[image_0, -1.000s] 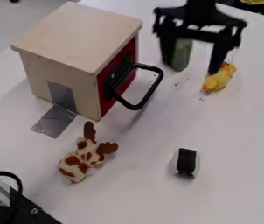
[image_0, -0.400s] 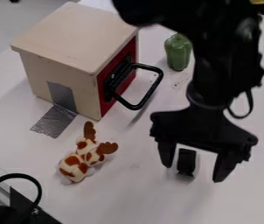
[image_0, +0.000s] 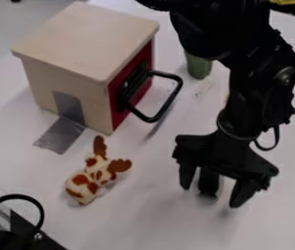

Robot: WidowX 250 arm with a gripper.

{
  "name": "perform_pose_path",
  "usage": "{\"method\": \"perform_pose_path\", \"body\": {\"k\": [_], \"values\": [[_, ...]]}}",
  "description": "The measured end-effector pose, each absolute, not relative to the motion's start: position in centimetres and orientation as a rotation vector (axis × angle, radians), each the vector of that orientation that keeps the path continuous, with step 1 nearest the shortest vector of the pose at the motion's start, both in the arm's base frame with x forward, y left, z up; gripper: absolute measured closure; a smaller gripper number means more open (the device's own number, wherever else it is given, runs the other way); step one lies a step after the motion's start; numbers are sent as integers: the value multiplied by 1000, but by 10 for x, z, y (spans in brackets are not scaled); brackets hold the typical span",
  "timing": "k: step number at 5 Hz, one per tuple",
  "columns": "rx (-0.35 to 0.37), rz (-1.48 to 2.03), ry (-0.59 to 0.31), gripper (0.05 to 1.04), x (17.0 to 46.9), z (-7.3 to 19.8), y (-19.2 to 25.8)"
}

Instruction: Move the black and white object to the upper middle side of the table

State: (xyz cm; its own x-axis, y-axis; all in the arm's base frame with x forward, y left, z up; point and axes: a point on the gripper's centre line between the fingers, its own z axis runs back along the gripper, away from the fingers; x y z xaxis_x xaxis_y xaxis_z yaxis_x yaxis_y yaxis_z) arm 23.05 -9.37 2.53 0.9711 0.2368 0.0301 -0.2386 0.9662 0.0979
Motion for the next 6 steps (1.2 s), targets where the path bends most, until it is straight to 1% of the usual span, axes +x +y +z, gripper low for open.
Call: {"method": "perform_pose_path", "body": {"k": [1,2,3,4,5,6], "values": [[100,259,-49,85,242,30,-91],[84,309,-41,85,255,24,-89],[82,330,14,86,255,0,-87],[52,337,23,112,259,-5,-90],[33,341,31,379,258,-9,-94],[58,332,59,547,252,-2,-92]]}}
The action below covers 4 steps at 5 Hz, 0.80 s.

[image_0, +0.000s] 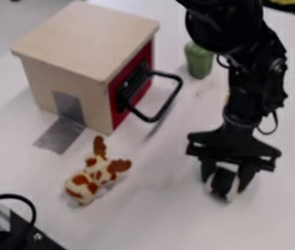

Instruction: Move the black and white object to the upper middle side of the table

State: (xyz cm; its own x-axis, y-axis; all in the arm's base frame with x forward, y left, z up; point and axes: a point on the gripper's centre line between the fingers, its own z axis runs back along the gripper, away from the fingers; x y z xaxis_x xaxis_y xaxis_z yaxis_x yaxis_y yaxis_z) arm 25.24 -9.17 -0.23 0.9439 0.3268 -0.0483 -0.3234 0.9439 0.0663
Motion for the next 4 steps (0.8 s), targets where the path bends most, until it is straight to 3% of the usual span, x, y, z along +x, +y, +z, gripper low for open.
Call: {"method": "perform_pose_path", "body": {"k": [1,2,3,4], "values": [[81,316,50,588,261,12,-91],[53,312,-42,588,303,50,-94],[43,310,-84,588,342,60,-93],[40,307,-94,588,377,50,-94]]}}
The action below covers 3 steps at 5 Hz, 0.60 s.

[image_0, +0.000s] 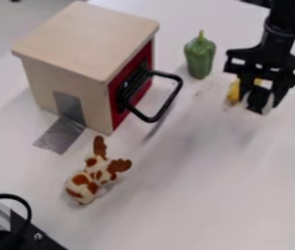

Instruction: Move the black and white object to the upper middle side of the table

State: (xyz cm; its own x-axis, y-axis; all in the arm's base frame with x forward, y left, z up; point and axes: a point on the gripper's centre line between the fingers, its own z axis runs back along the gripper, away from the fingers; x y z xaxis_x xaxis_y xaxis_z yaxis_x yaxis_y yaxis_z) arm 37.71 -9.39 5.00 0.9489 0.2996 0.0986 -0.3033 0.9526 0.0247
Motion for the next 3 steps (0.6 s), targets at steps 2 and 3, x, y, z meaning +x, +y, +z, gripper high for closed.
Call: {"method": "perform_pose_path", "body": {"k": [2,3], "values": [[-9,302,-58,588,424,8,-93],[-26,272,-46,588,438,2,-96]]}}
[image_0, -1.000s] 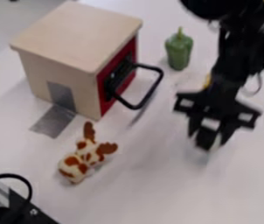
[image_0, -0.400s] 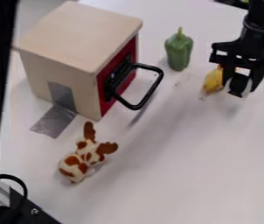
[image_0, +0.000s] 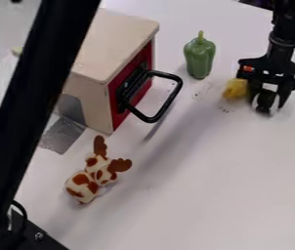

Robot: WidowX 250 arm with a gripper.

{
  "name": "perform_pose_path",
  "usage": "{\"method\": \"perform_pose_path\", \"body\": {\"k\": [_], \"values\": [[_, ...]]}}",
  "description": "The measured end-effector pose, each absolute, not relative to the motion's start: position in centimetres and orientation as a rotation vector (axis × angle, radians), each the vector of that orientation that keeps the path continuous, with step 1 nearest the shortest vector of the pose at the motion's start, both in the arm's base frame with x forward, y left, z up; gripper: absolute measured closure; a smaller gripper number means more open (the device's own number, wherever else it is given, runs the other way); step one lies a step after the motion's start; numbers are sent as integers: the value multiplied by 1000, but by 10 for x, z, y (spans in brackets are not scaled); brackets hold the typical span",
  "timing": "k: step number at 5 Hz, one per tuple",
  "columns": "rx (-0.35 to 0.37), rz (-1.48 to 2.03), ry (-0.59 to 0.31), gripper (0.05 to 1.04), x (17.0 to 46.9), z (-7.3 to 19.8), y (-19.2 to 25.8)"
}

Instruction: Move the black and white object to the upper middle side of the table

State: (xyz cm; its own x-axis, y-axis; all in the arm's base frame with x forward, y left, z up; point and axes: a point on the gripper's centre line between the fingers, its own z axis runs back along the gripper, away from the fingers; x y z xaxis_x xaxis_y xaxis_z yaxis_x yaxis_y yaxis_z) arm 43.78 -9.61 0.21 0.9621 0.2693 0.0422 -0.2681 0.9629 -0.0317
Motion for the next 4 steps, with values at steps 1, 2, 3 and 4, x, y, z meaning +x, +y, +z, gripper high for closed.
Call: {"method": "perform_pose_path", "body": {"k": [1,2,3,4], "values": [[-25,264,-43,531,439,2,-97],[5,241,-16,224,432,3,-100],[3,239,-46,77,430,39,-102],[6,224,-106,83,422,88,-105]]}}
